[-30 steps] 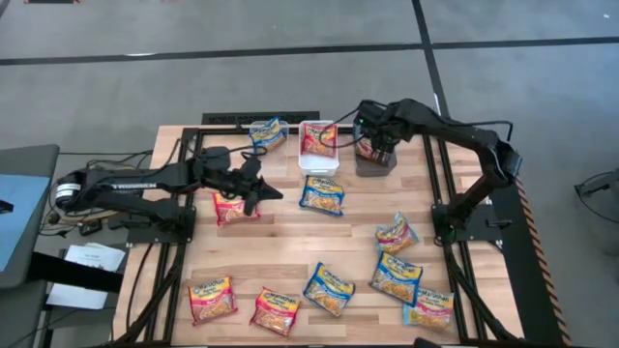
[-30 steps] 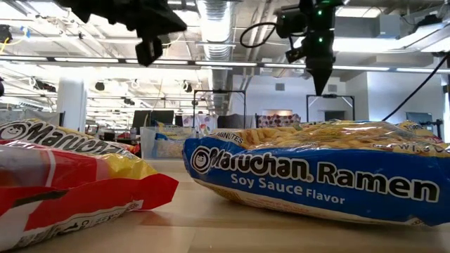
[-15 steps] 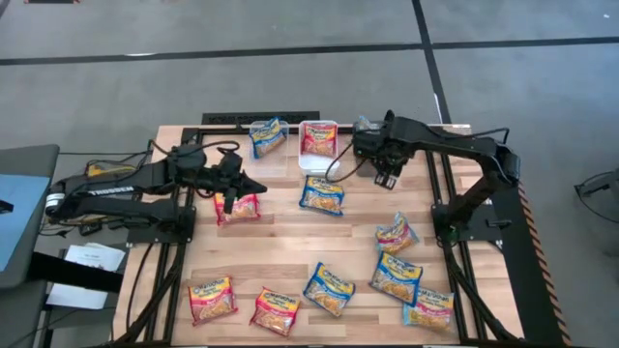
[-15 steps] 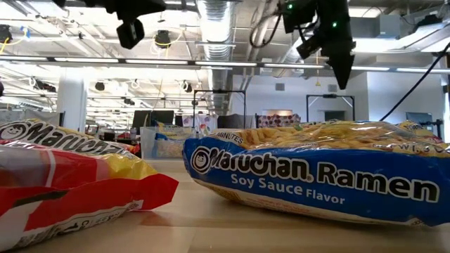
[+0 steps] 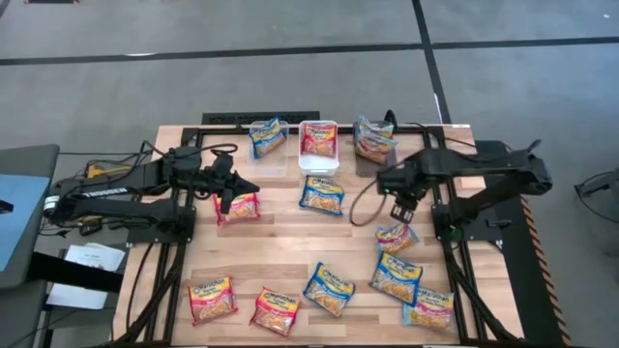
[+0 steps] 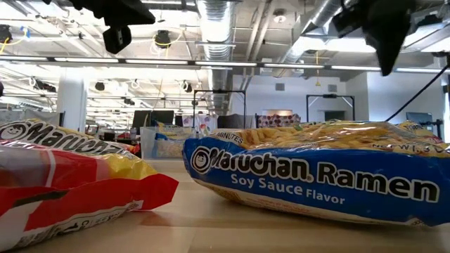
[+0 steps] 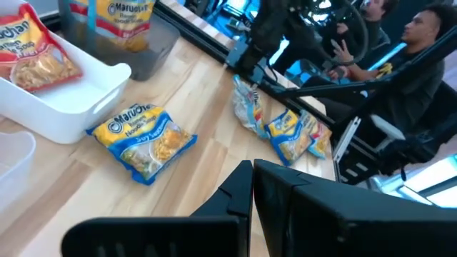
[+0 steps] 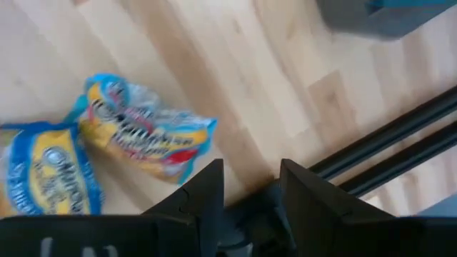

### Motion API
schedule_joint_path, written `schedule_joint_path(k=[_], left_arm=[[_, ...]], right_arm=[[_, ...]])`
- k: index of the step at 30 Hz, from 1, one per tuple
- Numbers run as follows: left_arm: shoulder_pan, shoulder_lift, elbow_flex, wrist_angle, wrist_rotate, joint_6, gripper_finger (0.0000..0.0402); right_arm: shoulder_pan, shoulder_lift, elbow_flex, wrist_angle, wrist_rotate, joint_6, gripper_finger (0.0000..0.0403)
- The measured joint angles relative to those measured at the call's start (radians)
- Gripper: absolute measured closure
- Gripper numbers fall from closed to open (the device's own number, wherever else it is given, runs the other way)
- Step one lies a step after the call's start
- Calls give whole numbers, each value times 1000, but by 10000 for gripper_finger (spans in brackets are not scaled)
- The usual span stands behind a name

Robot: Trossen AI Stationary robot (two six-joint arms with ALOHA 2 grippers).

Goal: Sort Maruchan noodles
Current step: Put the blue noodle pack into the transparent bin

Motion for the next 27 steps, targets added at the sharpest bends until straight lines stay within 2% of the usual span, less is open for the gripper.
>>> schedule_joint_path(k=[7, 16, 20, 27], left_arm=[[0, 2, 0, -3, -1, 22, 401], [0, 2, 0, -25, -3, 68, 401], [0, 2, 0, -14, -27, 189, 401], [0, 3, 0, 12, -41, 355, 401]], right_arm=[[124, -66, -25, 1, -27, 157, 241], [250, -33, -25, 5, -27, 289, 219], [290, -6, -25, 9, -32, 333, 198], [365, 37, -25, 49, -183, 453, 180]])
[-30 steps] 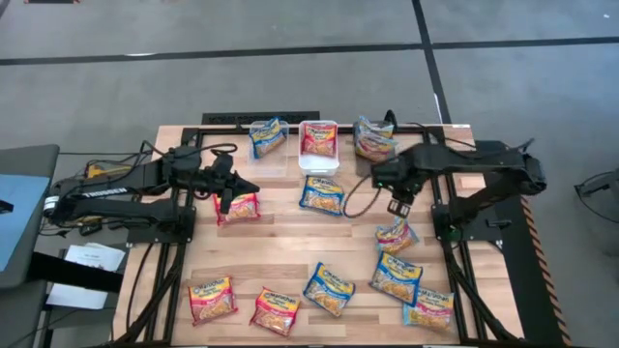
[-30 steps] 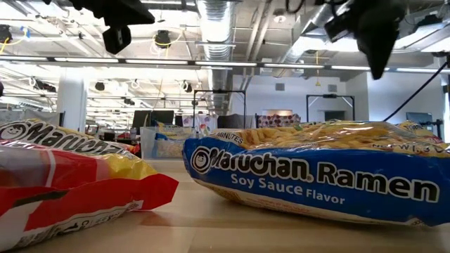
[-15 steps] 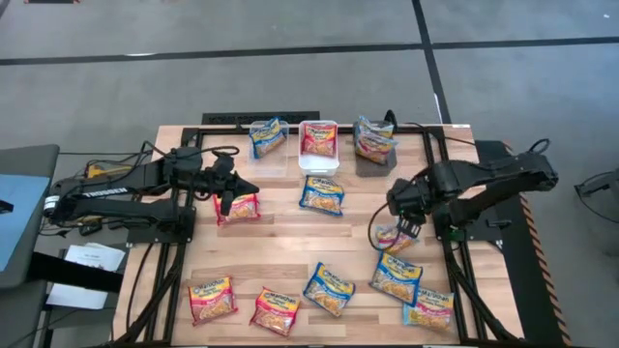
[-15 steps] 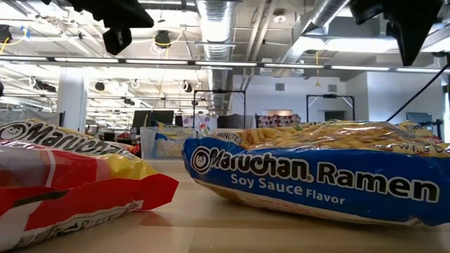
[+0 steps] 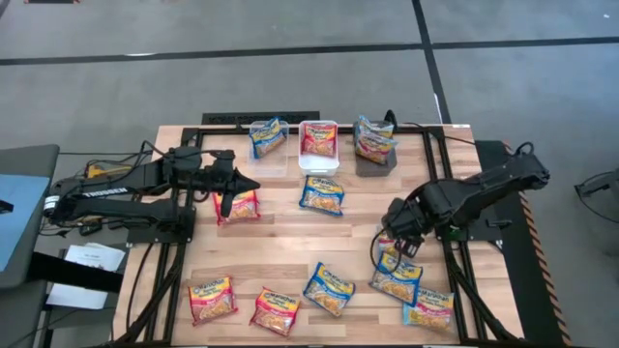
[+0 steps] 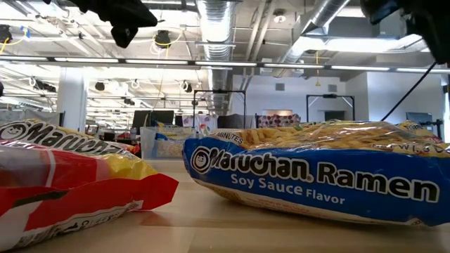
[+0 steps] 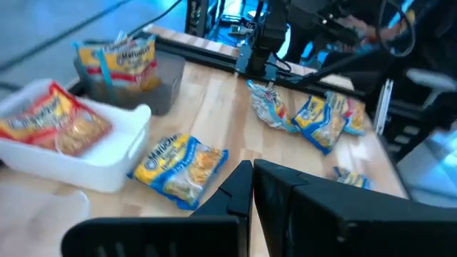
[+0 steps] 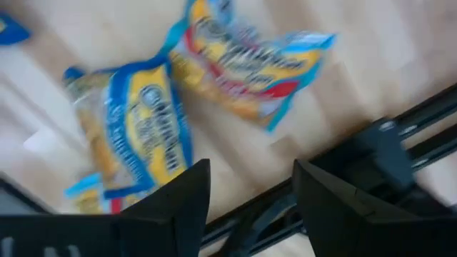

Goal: Sort Maruchan noodles
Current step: Put the blue noodle pack into the transparent bin

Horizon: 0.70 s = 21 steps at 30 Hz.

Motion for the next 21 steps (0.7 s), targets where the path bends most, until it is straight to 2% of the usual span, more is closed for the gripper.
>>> schedule_joint_path(k=[4, 9, 16, 21], left_arm=[[0, 0, 0, 0, 1, 126, 399], [0, 0, 0, 11, 0, 144, 375], [0, 1, 0, 40, -9, 187, 306], [0, 0, 0, 90, -98, 223, 249]], right_arm=[[58, 18, 1, 58, -53, 52, 179], [136, 20, 1, 126, -71, 159, 179], [258, 24, 1, 201, -70, 370, 179], [342, 70, 1, 222, -70, 485, 179]])
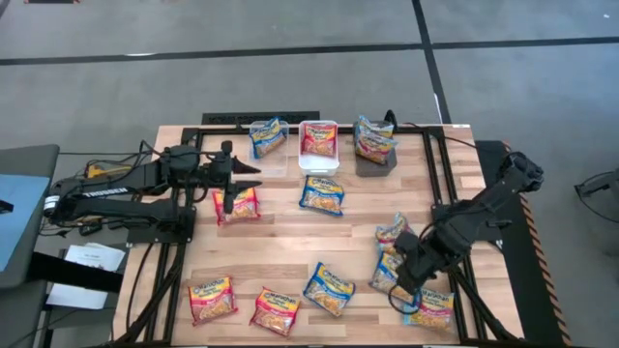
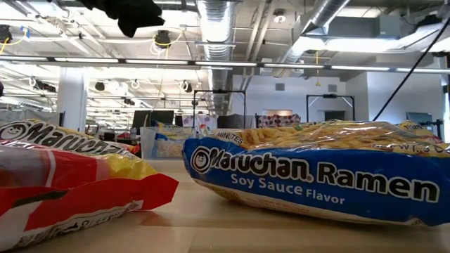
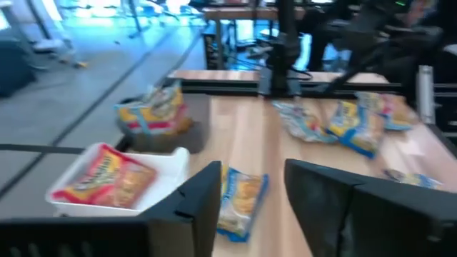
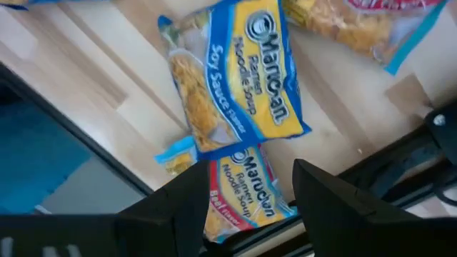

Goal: Sort Maruchan noodles
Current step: Put the blue noodle pack into the transparent bin

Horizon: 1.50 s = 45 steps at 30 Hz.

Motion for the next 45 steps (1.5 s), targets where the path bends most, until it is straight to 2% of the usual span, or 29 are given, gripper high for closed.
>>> schedule_joint_path(k=[4, 8, 17, 29, 45], left_arm=[[0, 0, 0, 42, -49, 2, 212], [0, 0, 0, 86, -60, -4, 193], [0, 0, 0, 118, -54, -6, 192], [0, 0, 0, 91, -26, -52, 192], [0, 0, 0, 63, -27, -52, 192]], right_arm=[[44, 69, 0, 4, 0, 13, 179], [55, 135, 0, 24, -2, 7, 179], [51, 218, -1, 205, -22, -57, 179], [-19, 239, -2, 161, 6, -206, 179], [-49, 240, -165, 353, -51, -251, 179]])
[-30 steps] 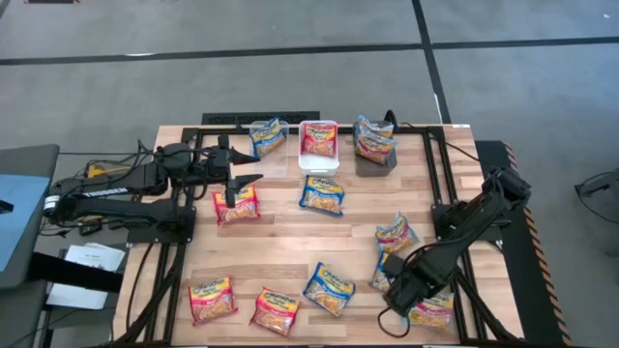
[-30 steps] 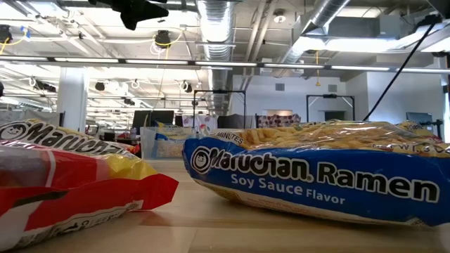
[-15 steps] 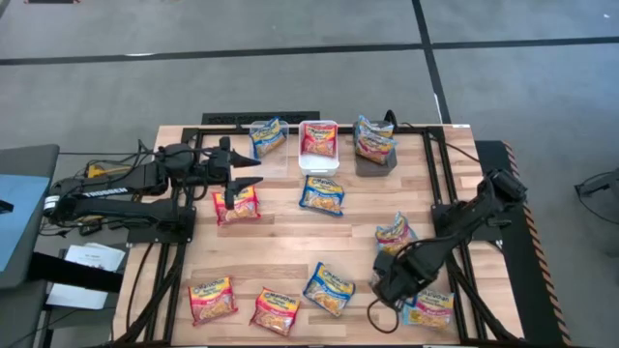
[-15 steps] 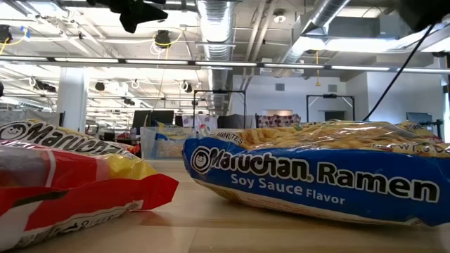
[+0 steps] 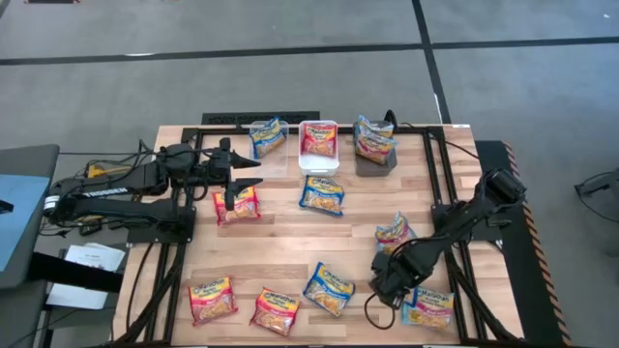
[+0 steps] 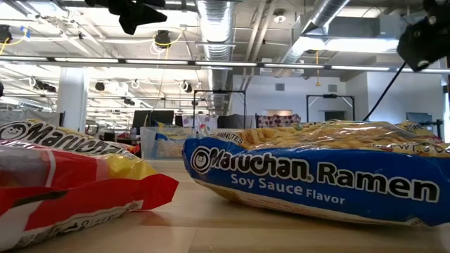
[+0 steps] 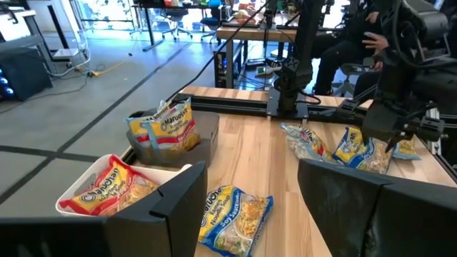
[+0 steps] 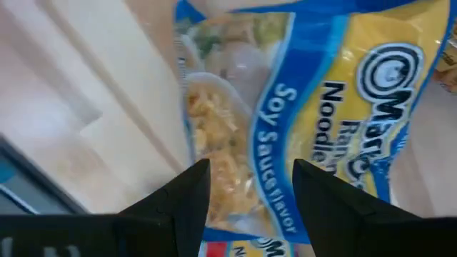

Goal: Sort Maruchan noodles
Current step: Put the blue noodle pack into the transparent bin

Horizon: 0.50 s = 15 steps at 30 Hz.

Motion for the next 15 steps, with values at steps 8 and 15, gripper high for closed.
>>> schedule_joint_path(k=[8, 15], left_arm=[[0, 0, 0, 1, 0, 0, 192], [0, 0, 0, 2, -1, 0, 192]], right_arm=[[-6, 73, -10, 6, -13, -7, 179], [-6, 129, -8, 23, -43, -6, 204]])
